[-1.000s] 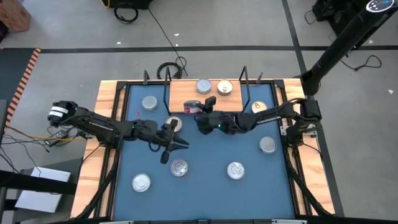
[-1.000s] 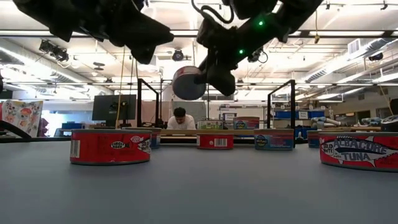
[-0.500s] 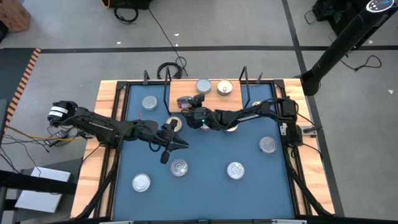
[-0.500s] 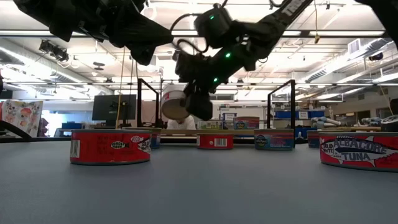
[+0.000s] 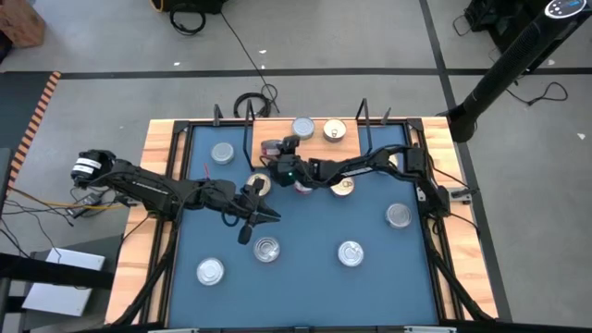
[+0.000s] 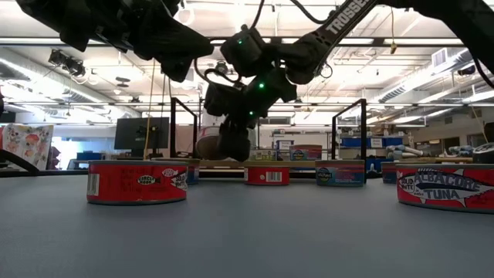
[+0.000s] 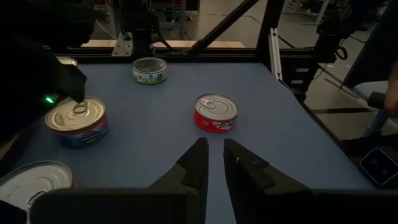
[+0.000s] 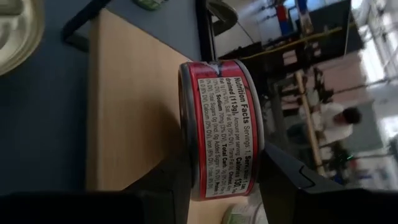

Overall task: Stack canned seafood by type on shelf
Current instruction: Put the red tuna can on the shelf

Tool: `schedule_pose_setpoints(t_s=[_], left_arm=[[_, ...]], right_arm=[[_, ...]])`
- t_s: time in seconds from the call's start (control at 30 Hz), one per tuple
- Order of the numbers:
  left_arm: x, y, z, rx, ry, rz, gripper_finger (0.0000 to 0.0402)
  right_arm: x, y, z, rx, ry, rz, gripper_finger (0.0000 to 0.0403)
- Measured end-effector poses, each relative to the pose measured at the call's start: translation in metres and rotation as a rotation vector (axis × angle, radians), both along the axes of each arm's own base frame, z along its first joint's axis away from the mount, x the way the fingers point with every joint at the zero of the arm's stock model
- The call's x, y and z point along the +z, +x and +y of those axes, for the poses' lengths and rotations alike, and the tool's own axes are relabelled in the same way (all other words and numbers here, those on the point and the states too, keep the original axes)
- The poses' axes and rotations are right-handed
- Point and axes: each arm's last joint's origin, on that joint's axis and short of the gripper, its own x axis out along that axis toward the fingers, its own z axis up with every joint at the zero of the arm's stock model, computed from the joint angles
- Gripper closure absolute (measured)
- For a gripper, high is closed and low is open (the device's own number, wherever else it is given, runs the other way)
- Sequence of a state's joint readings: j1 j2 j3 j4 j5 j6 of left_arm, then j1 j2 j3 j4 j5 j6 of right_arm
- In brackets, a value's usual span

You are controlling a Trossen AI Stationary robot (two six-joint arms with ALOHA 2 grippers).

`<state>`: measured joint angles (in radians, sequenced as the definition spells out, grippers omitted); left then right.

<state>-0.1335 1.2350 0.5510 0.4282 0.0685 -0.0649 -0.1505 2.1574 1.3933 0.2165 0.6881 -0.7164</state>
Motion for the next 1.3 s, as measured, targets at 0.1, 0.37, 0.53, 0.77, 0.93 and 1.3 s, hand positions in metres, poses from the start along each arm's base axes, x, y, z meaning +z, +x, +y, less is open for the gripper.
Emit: schedule_pose_setpoints(t_s=[0.1, 0.37, 0.53, 0.77, 0.93, 1.3], left_arm=[[0.0, 0.0, 0.0, 0.002, -0.006, 0.001, 0.0349], [0.0, 0.0, 0.0, -0.007, -0.022, 0.007, 0.0349], [0.0, 0.0, 0.0, -0.007, -0.024, 0.01, 0.0349], [-0.001, 0.0, 0.0, -0.007, -0.03, 0.02, 0.0349], [-0.002, -0.001, 0.0, -0.003, -0.043, 0.03, 0.0349], [0.001, 0.0, -0.001, -0.013, -0.049, 0.003, 0.0349]], right_arm=[[0.0, -0.001, -0.002, -0.025, 0.02, -0.025, 0.0239], [-0.005, -0.004, -0.001, -0.07, 0.103, -0.063, 0.0122], [-0.008, -0.006, 0.0, -0.083, 0.157, -0.057, 0.0126], [0.006, -0.014, -0.009, -0.124, 0.279, -0.131, 0.0138], [0.021, -0.023, -0.019, -0.124, 0.456, -0.186, 0.014], [0.035, -0.024, -0.017, 0.047, 0.792, -0.26, 0.0286]])
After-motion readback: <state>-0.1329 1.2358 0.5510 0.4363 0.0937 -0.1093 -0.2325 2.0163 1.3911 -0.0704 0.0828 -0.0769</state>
